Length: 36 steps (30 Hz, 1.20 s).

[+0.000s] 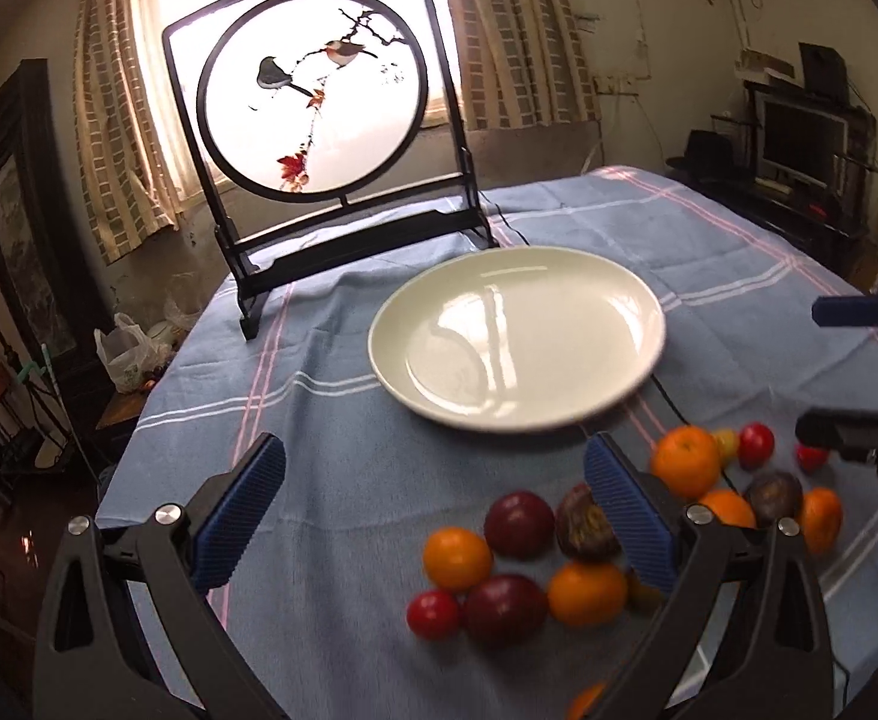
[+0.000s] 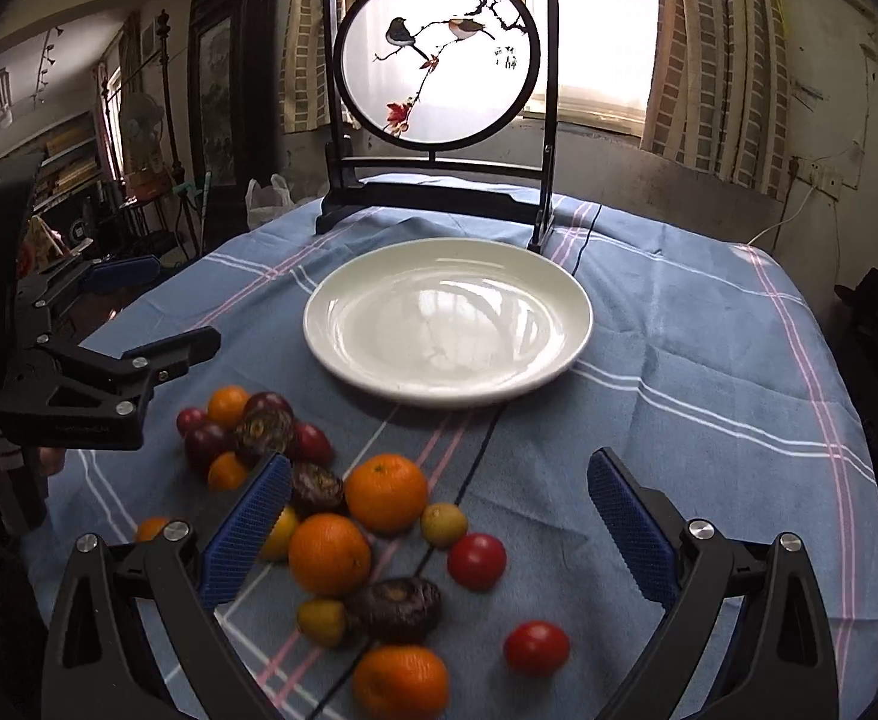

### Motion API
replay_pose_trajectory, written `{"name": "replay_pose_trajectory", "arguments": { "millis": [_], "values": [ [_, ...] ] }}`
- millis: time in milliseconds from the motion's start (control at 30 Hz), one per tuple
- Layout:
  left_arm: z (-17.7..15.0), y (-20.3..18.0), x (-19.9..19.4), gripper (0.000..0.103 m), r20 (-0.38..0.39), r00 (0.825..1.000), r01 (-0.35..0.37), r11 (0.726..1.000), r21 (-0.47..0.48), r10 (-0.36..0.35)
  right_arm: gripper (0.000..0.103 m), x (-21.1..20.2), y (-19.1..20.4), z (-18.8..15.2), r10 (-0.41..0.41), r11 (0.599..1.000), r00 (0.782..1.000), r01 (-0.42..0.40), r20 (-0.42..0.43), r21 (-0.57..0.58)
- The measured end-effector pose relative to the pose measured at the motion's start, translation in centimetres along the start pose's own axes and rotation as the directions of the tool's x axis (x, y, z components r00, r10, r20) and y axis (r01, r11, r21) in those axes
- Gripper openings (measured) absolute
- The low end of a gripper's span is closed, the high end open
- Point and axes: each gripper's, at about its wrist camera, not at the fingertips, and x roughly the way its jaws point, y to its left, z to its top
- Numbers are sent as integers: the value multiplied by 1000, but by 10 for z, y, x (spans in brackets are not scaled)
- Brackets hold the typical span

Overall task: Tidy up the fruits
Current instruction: 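Grasp a large orange with the right tool while the left tool grasps another orange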

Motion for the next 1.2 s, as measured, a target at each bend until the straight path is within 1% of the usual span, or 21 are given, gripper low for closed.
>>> {"name": "replay_pose_trajectory", "arguments": {
  "millis": [67,100,200,267,300,333,367,433,533,567,600,633,700,733,767,800,833,900,1067,1133,1200],
  "values": [
    [-16,-7,-10,98,-36,997,63,998,29,-62,99,-12,-2,-17,13,1000,999,-13,-31,-13],
    [-25,-12,-13,98,-62,993,98,994,41,-96,99,-15,-1,-25,9,1000,998,-11,-58,-27],
    [-51,-28,-18,98,-139,972,198,978,67,-187,99,-23,8,-49,-2,996,994,-7,-109,-86],
    [-63,-38,-17,98,-174,959,236,970,62,-223,98,-24,13,-61,4,994,991,-19,-134,-111],
    [-67,-42,-16,98,-191,952,255,966,53,-241,95,-22,16,-65,13,993,989,-30,-149,-115],
    [-71,-45,-14,98,-205,945,270,962,43,-256,88,-18,17,-68,21,993,986,-40,-165,-115],
    [-73,-46,-12,98,-217,940,275,961,35,-262,86,-14,18,-71,29,992,982,-50,-184,-112],
    [-76,-47,-8,98,-233,934,282,959,15,-271,72,-5,19,-74,40,993,975,-63,-217,-102],
    [-79,-46,-2,96,-258,925,288,958,-4,-279,69,7,20,-77,39,993,964,-67,-265,-99],
    [-79,-46,-1,94,-264,923,289,957,-6,-280,66,9,20,-77,37,993,962,-66,-271,-99],
    [-79,-46,0,82,-273,919,294,956,-8,-285,55,11,19,-78,41,993,959,-70,-279,-95],
    [-80,-47,3,76,-289,912,301,954,-15,-292,44,13,20,-79,50,993,956,-79,-288,-91],
    [-81,-45,9,58,-323,897,307,951,-35,-302,42,13,19,-79,55,993,955,-83,-293,-85],
    [-83,-45,11,46,-338,889,314,949,-41,-309,42,12,19,-78,54,993,954,-84,-295,-89],
    [-83,-44,11,46,-340,889,313,949,-41,-308,41,12,19,-79,51,992,954,-83,-295,-96],
    [-83,-43,10,37,-337,885,326,944,-45,-322,41,10,20,-79,49,991,954,-83,-296,-101],
    [-83,-42,9,37,-341,879,337,940,-53,-334,41,9,20,-80,54,991,954,-87,-297,-102],
    [-82,-41,8,37,-343,877,340,939,-54,-338,41,6,19,-80,54,991,955,-87,-291,-105],
    [-75,-39,2,37,-327,886,333,942,-44,-329,41,-3,15,-73,59,990,960,-90,-273,-105],
    [-66,-37,-3,37,-305,894,331,943,-40,-327,41,-7,12,-66,62,990,964,-92,-260,-108],
    [-52,-32,-7,37,-274,908,320,947,-33,-316,41,-10,10,-55,58,989,970,-87,-237,-116]
  ]
}}
